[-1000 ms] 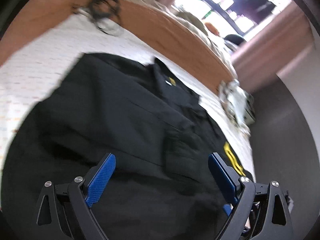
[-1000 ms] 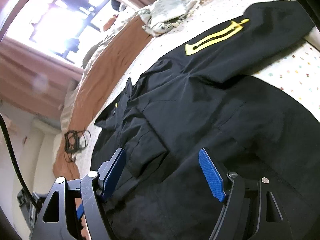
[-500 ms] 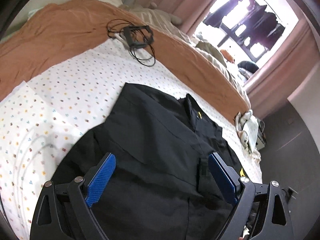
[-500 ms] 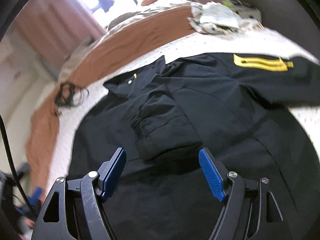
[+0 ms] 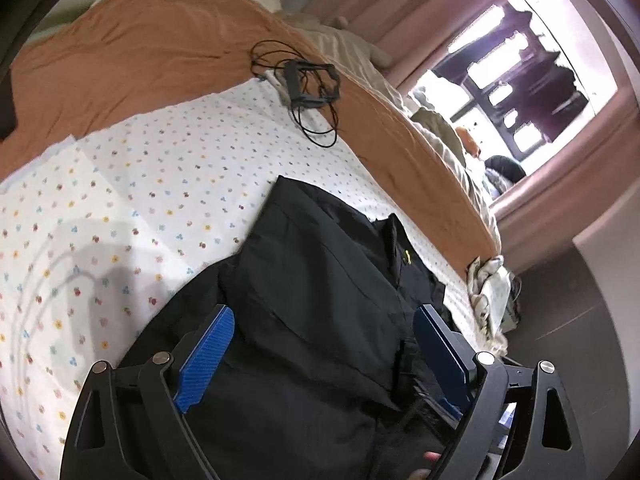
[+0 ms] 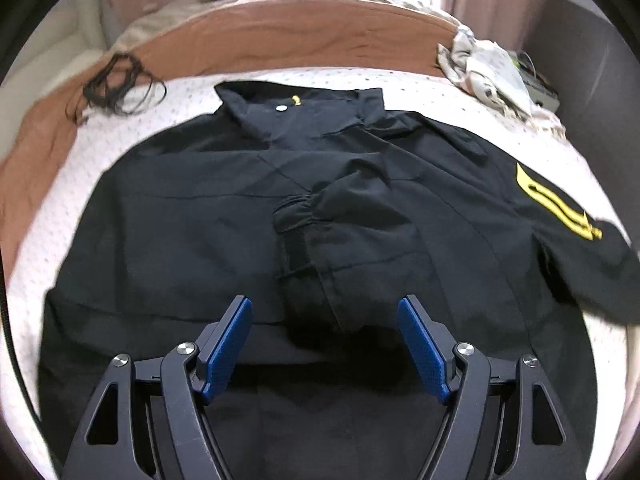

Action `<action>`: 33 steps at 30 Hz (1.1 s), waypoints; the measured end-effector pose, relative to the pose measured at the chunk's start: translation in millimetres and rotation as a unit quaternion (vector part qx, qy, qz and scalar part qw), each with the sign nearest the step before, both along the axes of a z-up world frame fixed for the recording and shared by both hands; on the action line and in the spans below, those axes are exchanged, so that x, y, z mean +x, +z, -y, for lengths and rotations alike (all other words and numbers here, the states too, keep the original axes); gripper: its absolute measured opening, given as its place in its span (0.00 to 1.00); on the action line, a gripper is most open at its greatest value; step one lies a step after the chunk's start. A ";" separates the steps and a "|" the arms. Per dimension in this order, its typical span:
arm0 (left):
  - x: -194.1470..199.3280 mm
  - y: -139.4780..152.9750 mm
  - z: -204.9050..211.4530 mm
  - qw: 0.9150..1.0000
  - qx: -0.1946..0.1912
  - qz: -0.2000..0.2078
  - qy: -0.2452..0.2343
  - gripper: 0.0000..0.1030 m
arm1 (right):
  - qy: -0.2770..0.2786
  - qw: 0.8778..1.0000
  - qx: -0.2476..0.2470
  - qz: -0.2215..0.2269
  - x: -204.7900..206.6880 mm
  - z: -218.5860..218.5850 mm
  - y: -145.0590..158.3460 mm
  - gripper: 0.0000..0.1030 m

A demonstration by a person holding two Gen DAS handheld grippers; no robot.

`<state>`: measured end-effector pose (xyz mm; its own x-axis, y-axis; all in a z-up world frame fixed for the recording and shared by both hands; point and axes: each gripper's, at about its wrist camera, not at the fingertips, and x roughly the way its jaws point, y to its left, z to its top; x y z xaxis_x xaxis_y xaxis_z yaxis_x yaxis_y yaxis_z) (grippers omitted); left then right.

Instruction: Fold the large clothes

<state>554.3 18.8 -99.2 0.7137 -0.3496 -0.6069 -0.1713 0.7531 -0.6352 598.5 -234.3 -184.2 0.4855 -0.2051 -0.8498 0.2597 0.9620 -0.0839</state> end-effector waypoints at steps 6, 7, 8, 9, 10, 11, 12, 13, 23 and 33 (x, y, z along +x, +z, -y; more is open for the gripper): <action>1.5 -0.6 0.7 1.000 -0.003 -0.002 -0.002 0.89 | 0.008 0.996 -0.067 -0.062 14.7 -4.9 -35.6 0.73; 1.5 -1.0 1.6 1.000 -0.004 -0.002 -0.002 0.89 | 0.005 0.995 -0.074 -0.065 14.0 -3.0 -38.2 0.73; 1.6 -1.0 2.7 1.000 -0.005 -0.002 -0.003 0.89 | -0.001 0.995 -0.079 -0.056 10.2 1.9 -36.5 0.73; 1.8 -1.3 3.8 1.000 -0.004 -0.003 -0.005 0.89 | -0.022 0.993 -0.101 -0.048 6.2 8.0 -30.8 0.72; 1.9 -1.5 5.5 1.000 -0.004 -0.003 -0.008 0.89 | -0.044 0.990 -0.126 -0.040 3.1 12.7 -23.9 0.72; 1.9 -1.8 6.1 1.000 -0.003 -0.003 -0.010 0.89 | -0.070 0.986 -0.151 -0.026 -2.2 21.0 -14.6 0.72; 2.0 -2.2 6.6 1.000 -0.003 -0.003 -0.011 0.89 | -0.105 0.980 -0.169 -0.005 -11.5 34.4 -0.6 0.72; 1.8 -2.2 7.3 1.000 -0.003 -0.003 -0.011 0.89 | -0.125 0.978 -0.167 0.009 -18.9 44.0 8.5 0.72; 3.5 -5.7 11.6 1.000 -0.001 -0.010 -0.020 0.89 | -0.190 0.977 0.053 0.083 -84.4 119.8 27.0 0.63; 9.3 -14.7 15.0 0.999 -0.006 -0.024 -0.024 0.88 | -0.164 0.966 0.194 0.055 -57.2 116.9 -37.2 0.12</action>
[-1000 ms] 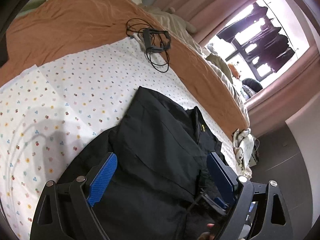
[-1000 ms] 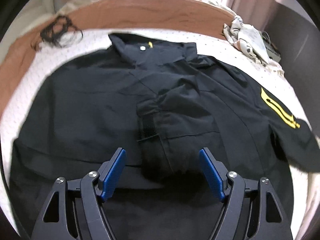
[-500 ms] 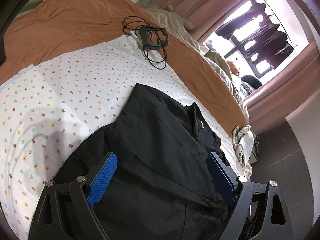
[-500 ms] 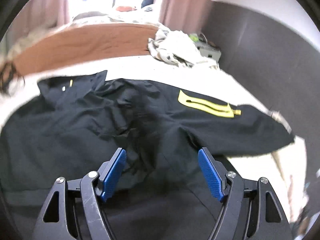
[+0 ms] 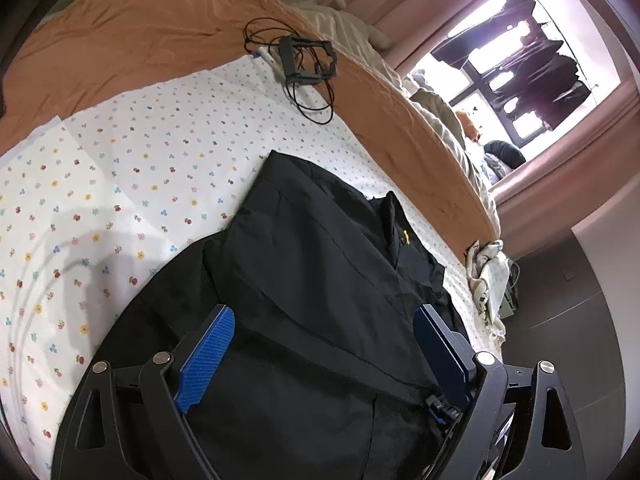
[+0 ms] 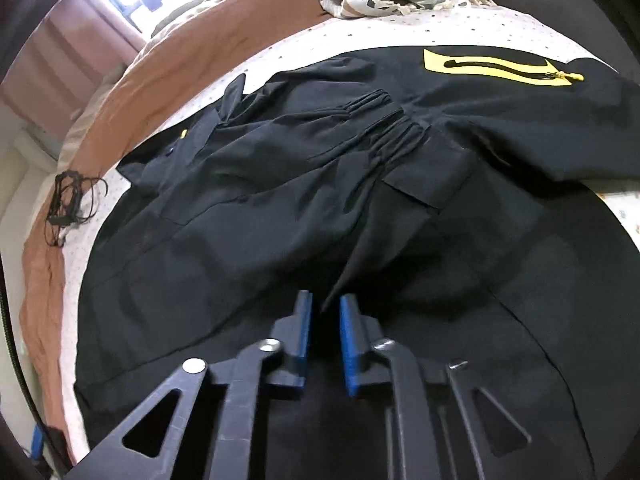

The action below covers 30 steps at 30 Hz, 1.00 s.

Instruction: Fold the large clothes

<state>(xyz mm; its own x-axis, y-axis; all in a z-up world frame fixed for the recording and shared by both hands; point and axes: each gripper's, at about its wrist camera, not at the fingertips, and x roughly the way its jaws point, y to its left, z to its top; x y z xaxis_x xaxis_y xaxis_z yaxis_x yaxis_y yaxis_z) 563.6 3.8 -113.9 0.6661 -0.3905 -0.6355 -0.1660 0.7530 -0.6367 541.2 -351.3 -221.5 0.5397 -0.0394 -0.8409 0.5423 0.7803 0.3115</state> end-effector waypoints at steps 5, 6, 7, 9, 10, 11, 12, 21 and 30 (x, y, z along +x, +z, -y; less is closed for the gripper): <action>2.5 -3.3 7.0 1.000 0.000 -0.005 -0.004 0.88 | -0.003 1.000 -0.003 0.012 11.5 5.1 1.2 0.11; 2.7 -2.3 9.7 1.000 0.003 -0.003 -0.008 0.89 | -0.001 1.000 -0.008 0.008 11.7 4.8 2.8 0.12; 2.9 -1.2 12.7 1.000 0.007 -0.002 -0.013 0.89 | 0.002 1.000 -0.008 0.006 10.3 5.2 6.2 0.15; 3.6 1.1 18.8 1.000 0.016 0.002 -0.023 0.89 | 0.001 1.000 -0.005 0.017 0.4 9.8 16.3 0.45; 3.9 2.5 21.8 0.999 0.023 0.004 -0.027 0.89 | -0.004 0.999 -0.006 0.031 -8.8 13.2 24.4 0.53; 3.7 3.8 24.5 0.999 0.032 0.004 -0.030 0.89 | -0.013 0.999 -0.012 0.043 -18.0 16.8 32.3 0.62; 3.5 4.7 26.9 0.999 0.039 0.004 -0.031 0.89 | -0.024 0.998 -0.019 0.053 -29.0 21.2 40.8 0.65; 3.6 9.6 52.4 0.995 0.074 0.012 -0.059 0.89 | -0.059 0.995 -0.055 0.057 -84.1 68.3 63.6 0.65; 4.1 6.1 80.0 0.992 0.095 0.012 -0.085 0.92 | -0.104 0.987 -0.119 0.030 -129.1 127.4 71.4 0.65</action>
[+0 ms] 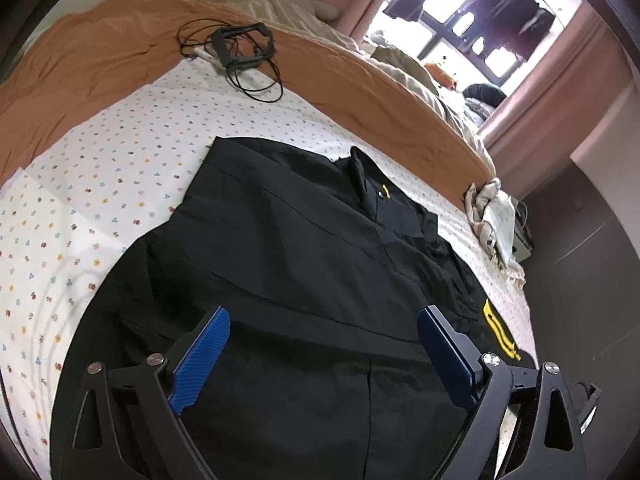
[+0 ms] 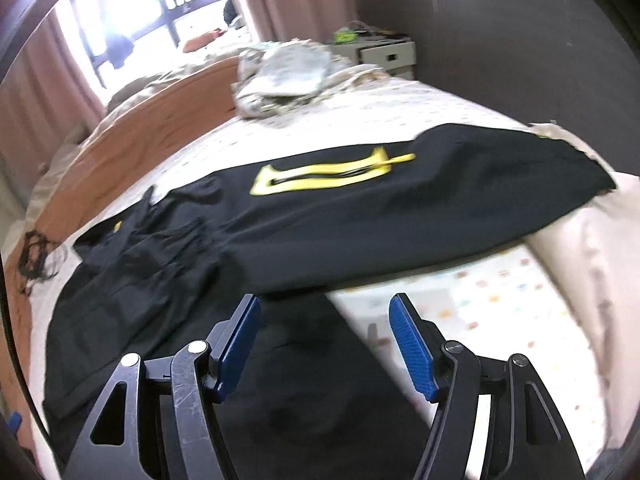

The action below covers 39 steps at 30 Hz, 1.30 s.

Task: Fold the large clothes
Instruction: 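Grasp the yellow-striped jacket sleeve with the right tool and lift it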

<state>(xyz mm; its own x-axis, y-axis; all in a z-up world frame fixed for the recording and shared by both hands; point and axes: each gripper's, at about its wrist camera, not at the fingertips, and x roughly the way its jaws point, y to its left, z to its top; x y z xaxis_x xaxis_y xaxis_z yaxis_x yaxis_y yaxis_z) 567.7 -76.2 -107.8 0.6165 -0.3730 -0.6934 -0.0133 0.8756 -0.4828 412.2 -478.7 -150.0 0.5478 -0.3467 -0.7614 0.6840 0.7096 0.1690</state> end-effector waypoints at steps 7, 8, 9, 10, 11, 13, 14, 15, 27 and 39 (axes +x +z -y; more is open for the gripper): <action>-0.6 -7.9 24.0 1.000 0.009 -0.009 -0.014 0.92 | -0.063 0.998 0.001 -0.004 -28.0 46.1 -11.6 0.73; -0.5 -9.3 26.6 1.000 0.009 -0.011 -0.015 0.92 | -0.067 0.998 0.002 -0.004 -30.1 51.3 -13.8 0.73; -0.3 -11.4 29.1 1.000 0.008 -0.014 -0.017 0.92 | -0.072 0.997 0.002 -0.006 -31.8 56.6 -16.2 0.73; 0.0 -13.2 31.2 1.000 0.010 -0.016 -0.018 0.92 | -0.075 0.997 0.003 -0.008 -33.2 61.5 -18.8 0.73; 0.2 -14.4 33.5 1.000 0.012 -0.018 -0.018 0.92 | -0.078 0.997 0.005 -0.009 -34.5 67.3 -21.8 0.73; 0.6 -17.0 36.7 0.999 0.019 -0.021 -0.020 0.92 | -0.083 0.996 0.010 -0.008 -36.4 76.5 -26.9 0.73; 0.8 -17.9 38.0 0.999 0.022 -0.022 -0.020 0.92 | -0.086 0.996 0.012 -0.008 -37.5 79.9 -29.5 0.73; 0.4 -18.2 39.1 0.999 0.024 -0.022 -0.021 0.92 | -0.090 0.996 0.014 -0.009 -38.3 85.1 -32.3 0.73; 0.8 -24.6 45.8 0.999 0.028 -0.031 -0.021 0.92 | -0.120 0.993 0.004 -0.004 -31.6 128.5 -51.9 0.45; -2.7 -13.1 37.5 1.000 0.003 -0.021 -0.019 0.92 | -0.052 0.994 -0.098 0.026 -16.8 96.8 20.9 0.04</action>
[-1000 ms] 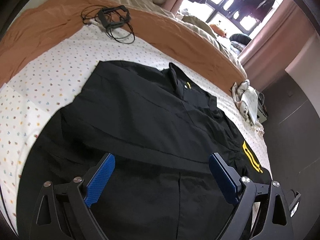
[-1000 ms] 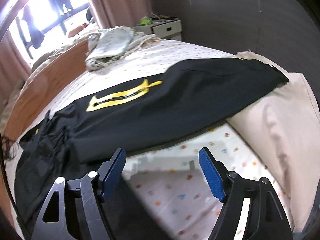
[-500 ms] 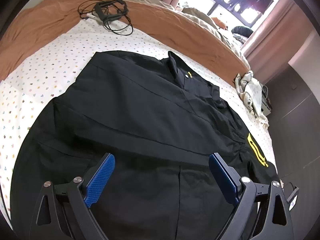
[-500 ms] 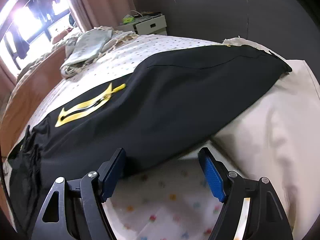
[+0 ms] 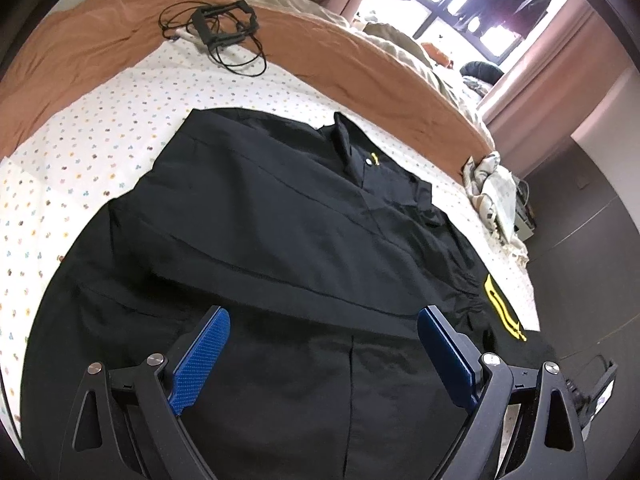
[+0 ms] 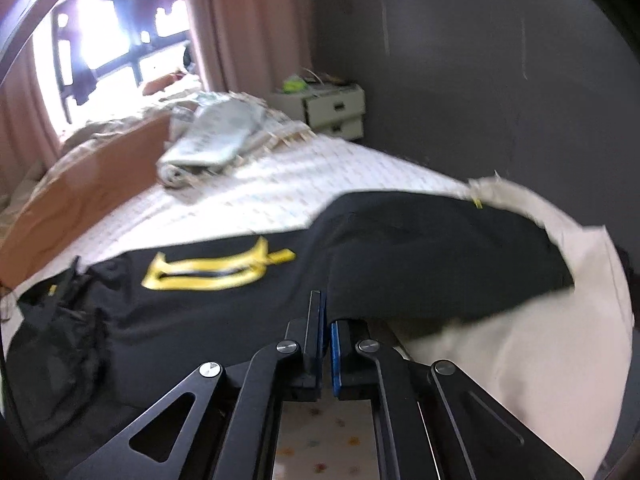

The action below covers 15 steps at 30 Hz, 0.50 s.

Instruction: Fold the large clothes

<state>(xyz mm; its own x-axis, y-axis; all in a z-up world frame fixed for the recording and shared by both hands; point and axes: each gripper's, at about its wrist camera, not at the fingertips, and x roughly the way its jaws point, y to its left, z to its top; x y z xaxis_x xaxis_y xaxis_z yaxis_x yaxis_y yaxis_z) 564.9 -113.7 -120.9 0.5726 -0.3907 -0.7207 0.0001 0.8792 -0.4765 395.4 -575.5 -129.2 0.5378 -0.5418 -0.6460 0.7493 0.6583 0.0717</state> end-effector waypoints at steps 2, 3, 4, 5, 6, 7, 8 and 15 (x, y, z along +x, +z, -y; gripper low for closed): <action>-0.4 4.3 -5.4 1.000 -0.007 0.005 0.004 0.92 | 0.019 1.000 -0.011 0.007 8.1 -11.5 17.8 0.04; -0.7 5.9 -8.5 1.000 -0.011 0.006 0.006 0.92 | 0.031 0.999 -0.018 0.010 13.3 -19.9 28.8 0.04; -0.4 7.3 -10.6 1.000 -0.014 0.007 0.008 0.92 | 0.040 0.999 -0.024 0.013 17.3 -28.0 36.9 0.04; -0.6 9.1 -13.9 1.000 -0.019 0.009 0.010 0.92 | 0.049 0.998 -0.029 0.016 21.6 -34.9 45.0 0.04; -0.8 10.7 -18.0 1.000 -0.024 0.010 0.013 0.92 | 0.059 0.997 -0.035 0.019 26.3 -43.5 54.3 0.04; -0.5 11.5 -20.3 0.999 -0.026 0.011 0.014 0.92 | 0.069 0.996 -0.042 0.024 31.4 -53.3 64.4 0.04; -0.3 12.4 -23.7 0.999 -0.029 0.011 0.015 0.92 | 0.078 0.996 -0.046 0.028 36.3 -62.0 72.5 0.04; -0.5 17.7 -45.1 0.998 -0.056 0.014 0.031 0.92 | 0.145 0.986 -0.072 0.047 68.7 -126.9 119.6 0.04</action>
